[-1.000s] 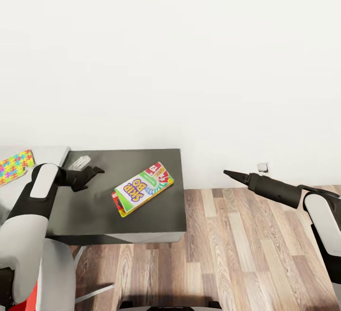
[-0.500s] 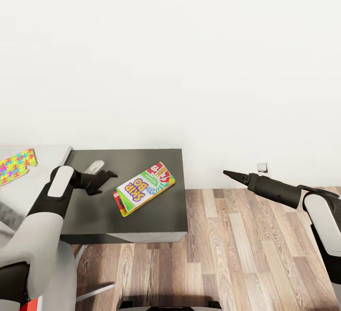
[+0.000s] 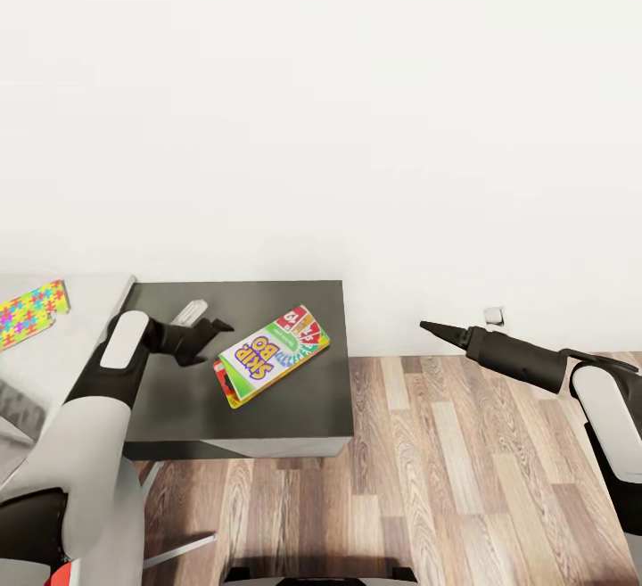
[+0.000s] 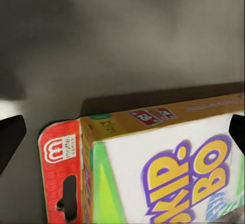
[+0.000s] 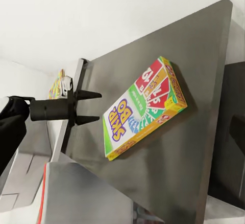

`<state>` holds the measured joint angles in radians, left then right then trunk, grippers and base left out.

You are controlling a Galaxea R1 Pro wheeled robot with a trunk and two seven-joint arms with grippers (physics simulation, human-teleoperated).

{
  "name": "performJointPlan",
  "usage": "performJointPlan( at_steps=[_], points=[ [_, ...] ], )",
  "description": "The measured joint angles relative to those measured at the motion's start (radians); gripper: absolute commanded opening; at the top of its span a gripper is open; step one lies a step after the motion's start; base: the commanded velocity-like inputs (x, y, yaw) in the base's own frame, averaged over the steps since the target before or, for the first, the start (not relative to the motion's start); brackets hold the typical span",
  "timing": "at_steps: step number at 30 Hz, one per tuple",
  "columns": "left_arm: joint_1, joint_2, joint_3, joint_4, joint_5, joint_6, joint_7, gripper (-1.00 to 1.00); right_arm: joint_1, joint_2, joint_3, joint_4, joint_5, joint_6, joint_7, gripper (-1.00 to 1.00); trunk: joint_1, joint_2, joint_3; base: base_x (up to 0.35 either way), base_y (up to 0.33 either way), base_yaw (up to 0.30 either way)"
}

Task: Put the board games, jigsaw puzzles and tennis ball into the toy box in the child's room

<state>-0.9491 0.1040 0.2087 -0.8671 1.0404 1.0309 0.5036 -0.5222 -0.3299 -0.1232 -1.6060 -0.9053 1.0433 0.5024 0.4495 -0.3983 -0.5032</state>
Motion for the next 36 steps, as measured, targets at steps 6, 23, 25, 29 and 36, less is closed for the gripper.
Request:
performJointPlan(
  at_steps=[6,23,25,29,36],
  points=[
    [-0.002,-0.003,0.0,0.001,0.053,0.001,0.001,1.0,0.0,0.0,0.0,0.0,0.0,0.0,0.0,1.0,0.0,0.0,0.0,0.0,0.0,0.0],
    [0.0,0.003,0.0,0.001,0.129,0.002,0.002,1.0,0.0,0.0,0.0,0.0,0.0,0.0,0.0,1.0,0.0,0.0,0.0,0.0,0.0,0.0],
    [0.001,0.004,0.0,0.001,0.131,0.002,0.002,1.0,0.0,0.0,0.0,0.0,0.0,0.0,0.001,1.0,0.0,0.0,0.0,0.0,0.0,0.0],
    [0.002,0.005,0.0,0.001,0.133,0.002,0.002,1.0,0.0,0.0,0.0,0.0,0.0,0.0,0.0,1.0,0.0,0.0,0.0,0.0,0.0,0.0],
    [0.003,0.006,-0.001,0.002,0.136,0.002,0.002,1.0,0.0,-0.001,0.0,0.0,0.0,0.0,0.0,1.0,0.0,0.0,0.0,0.0,0.0,0.0]
  ],
)
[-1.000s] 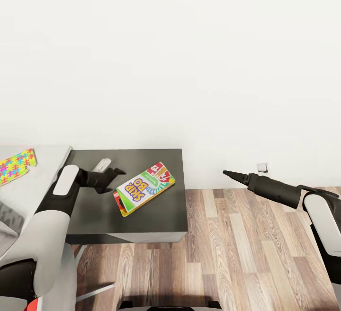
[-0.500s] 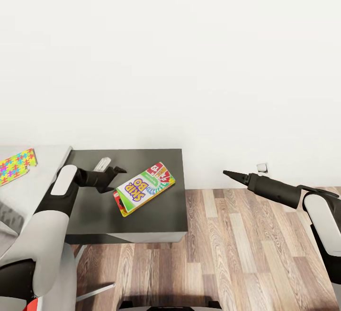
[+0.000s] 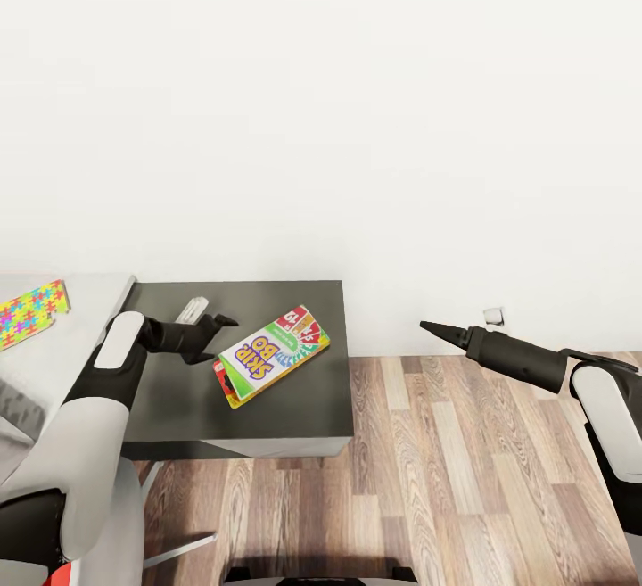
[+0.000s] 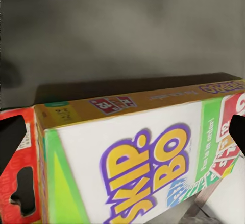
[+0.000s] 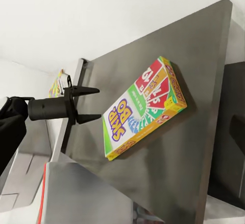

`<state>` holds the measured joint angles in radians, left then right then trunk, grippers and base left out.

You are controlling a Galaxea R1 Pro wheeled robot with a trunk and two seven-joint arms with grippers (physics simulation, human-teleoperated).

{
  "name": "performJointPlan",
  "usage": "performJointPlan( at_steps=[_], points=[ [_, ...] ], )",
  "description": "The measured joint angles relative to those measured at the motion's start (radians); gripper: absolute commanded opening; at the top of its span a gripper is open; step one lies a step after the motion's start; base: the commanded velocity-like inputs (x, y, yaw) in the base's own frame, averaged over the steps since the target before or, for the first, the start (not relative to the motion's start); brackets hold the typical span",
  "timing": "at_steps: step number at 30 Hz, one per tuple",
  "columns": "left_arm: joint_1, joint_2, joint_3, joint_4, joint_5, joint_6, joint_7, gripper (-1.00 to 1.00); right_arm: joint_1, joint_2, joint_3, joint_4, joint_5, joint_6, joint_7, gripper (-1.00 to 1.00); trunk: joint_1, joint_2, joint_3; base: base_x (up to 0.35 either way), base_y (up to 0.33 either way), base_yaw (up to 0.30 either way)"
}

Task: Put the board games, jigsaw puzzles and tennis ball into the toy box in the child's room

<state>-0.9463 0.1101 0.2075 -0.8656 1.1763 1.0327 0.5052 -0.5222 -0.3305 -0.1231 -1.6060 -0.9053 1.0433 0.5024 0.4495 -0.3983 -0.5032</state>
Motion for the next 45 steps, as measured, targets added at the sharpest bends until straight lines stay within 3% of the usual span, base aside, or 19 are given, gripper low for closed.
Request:
performJointPlan(
  at_steps=[45],
  points=[
    [0.017,0.0,0.008,-0.003,0.006,0.001,-0.001,1.0,0.0,-0.001,-0.001,0.0,0.0,0.0,0.001,1.0,0.0,0.0,0.0,0.0,0.0,-0.001]
  ],
)
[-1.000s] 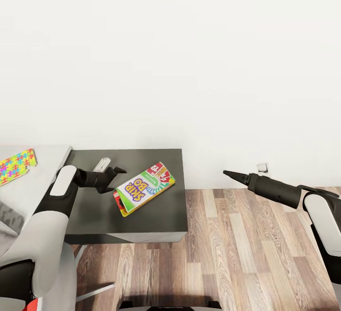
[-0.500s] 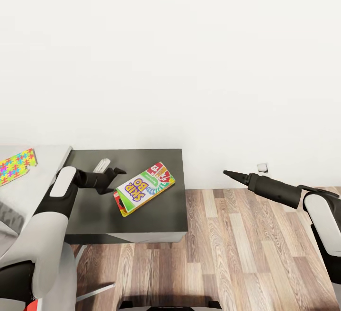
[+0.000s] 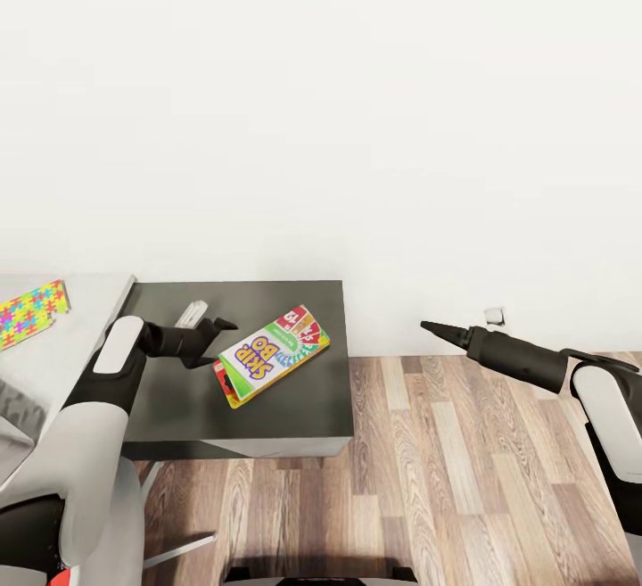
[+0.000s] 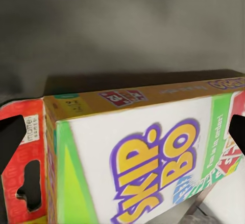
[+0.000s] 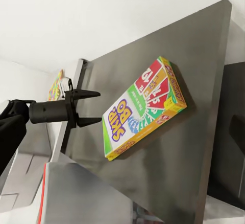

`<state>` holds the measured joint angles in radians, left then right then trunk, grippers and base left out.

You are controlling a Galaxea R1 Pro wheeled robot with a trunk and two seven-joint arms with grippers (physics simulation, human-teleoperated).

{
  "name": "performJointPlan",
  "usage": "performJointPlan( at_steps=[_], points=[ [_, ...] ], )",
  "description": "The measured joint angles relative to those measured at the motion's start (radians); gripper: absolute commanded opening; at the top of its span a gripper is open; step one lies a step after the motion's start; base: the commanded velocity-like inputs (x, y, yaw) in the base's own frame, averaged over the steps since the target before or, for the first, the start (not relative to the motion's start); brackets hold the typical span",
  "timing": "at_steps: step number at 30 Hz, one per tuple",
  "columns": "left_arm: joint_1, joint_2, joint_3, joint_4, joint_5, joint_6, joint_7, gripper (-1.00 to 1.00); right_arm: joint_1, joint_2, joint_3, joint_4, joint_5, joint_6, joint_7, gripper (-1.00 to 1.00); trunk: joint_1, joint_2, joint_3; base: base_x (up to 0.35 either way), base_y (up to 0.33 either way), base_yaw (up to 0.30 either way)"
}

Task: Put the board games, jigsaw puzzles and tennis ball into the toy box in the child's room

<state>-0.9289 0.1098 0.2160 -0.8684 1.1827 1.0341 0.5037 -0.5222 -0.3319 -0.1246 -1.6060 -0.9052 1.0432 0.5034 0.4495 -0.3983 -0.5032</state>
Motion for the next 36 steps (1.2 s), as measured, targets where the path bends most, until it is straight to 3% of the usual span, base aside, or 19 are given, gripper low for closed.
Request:
performJointPlan(
  at_steps=[12,22,36],
  points=[
    [0.0,0.001,-0.003,0.0,0.015,0.0,0.001,1.0,0.0,0.0,-0.001,0.0,0.0,0.0,0.0,1.0,0.0,0.0,0.0,0.0,0.0,-0.152],
    [-0.001,0.001,-0.005,0.003,0.003,0.004,0.0,1.0,0.001,-0.001,-0.003,0.0,0.0,0.0,0.0,1.0,-0.001,-0.001,0.0,0.0,0.0,-0.219],
    [-0.001,0.001,-0.007,0.004,0.009,0.002,0.0,1.0,0.004,-0.001,-0.005,-0.001,-0.001,0.0,0.001,1.0,0.0,-0.001,0.0,0.0,0.0,-0.051]
  ],
)
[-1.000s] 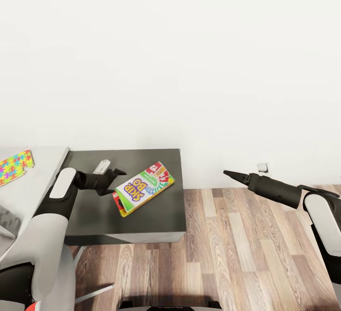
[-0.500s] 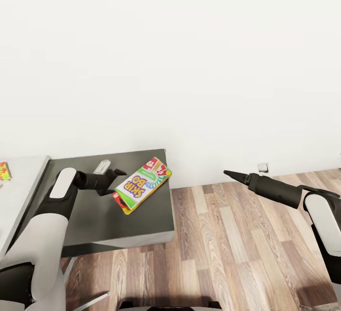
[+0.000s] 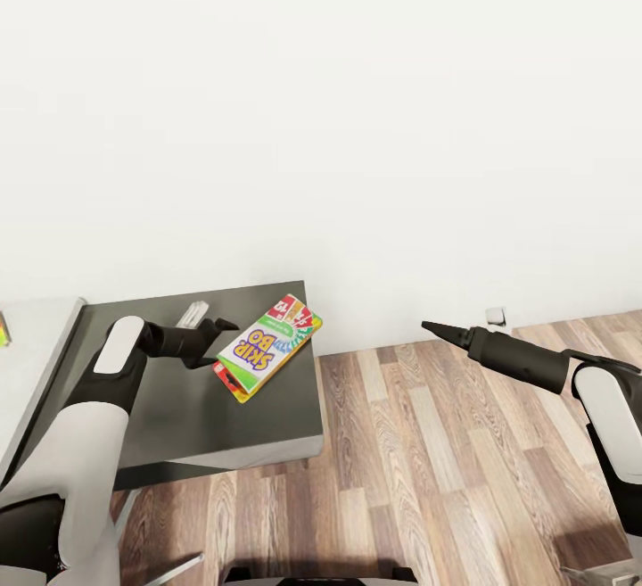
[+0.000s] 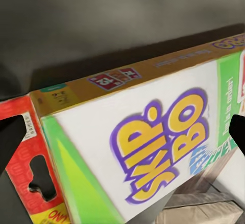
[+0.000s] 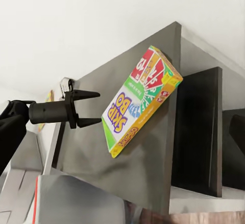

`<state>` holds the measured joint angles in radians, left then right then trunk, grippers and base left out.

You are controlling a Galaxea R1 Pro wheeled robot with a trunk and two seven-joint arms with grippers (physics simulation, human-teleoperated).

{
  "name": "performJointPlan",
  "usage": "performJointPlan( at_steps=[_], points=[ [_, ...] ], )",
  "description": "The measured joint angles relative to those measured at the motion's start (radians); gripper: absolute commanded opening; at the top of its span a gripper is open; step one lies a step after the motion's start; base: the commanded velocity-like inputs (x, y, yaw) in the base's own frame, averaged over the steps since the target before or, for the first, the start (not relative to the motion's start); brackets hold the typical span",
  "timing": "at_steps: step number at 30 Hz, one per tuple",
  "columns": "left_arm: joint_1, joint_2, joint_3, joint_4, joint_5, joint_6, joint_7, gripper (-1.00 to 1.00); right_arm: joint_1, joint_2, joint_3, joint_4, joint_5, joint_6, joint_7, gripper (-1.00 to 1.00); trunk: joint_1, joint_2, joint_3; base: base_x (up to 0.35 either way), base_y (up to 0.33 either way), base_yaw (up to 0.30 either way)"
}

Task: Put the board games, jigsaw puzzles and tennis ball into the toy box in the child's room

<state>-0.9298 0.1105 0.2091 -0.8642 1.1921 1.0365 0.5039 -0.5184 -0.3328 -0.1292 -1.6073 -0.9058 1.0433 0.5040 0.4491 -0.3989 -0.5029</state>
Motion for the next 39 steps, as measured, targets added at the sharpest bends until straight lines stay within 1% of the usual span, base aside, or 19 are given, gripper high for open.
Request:
performJointPlan(
  at_steps=[16,19,20,25,39],
  points=[
    [0.0,0.001,0.001,0.001,0.007,-0.001,0.0,1.0,0.001,0.0,0.001,0.0,0.0,0.0,0.001,1.0,0.0,0.0,0.0,0.0,0.0,-0.011],
    [0.0,0.002,0.002,0.001,-0.004,0.0,0.0,1.0,0.001,0.0,0.001,0.0,-0.001,0.0,0.001,1.0,-0.001,0.0,0.0,0.0,0.0,-0.107],
    [-0.001,0.001,0.002,0.0,0.004,-0.002,0.001,1.0,0.001,0.0,0.001,0.0,-0.001,0.0,0.001,1.0,0.0,0.0,0.0,0.0,0.0,-0.162],
    [-0.001,0.001,0.002,0.0,0.009,-0.004,0.001,1.0,0.001,0.0,0.001,0.0,-0.001,0.0,0.001,1.0,0.0,0.001,0.0,0.0,0.0,-0.132],
    [-0.003,0.003,0.003,0.001,0.008,-0.004,0.001,1.0,0.001,0.0,0.004,0.0,0.0,0.0,0.001,1.0,0.0,0.001,0.0,0.0,0.0,-0.03]
  ],
)
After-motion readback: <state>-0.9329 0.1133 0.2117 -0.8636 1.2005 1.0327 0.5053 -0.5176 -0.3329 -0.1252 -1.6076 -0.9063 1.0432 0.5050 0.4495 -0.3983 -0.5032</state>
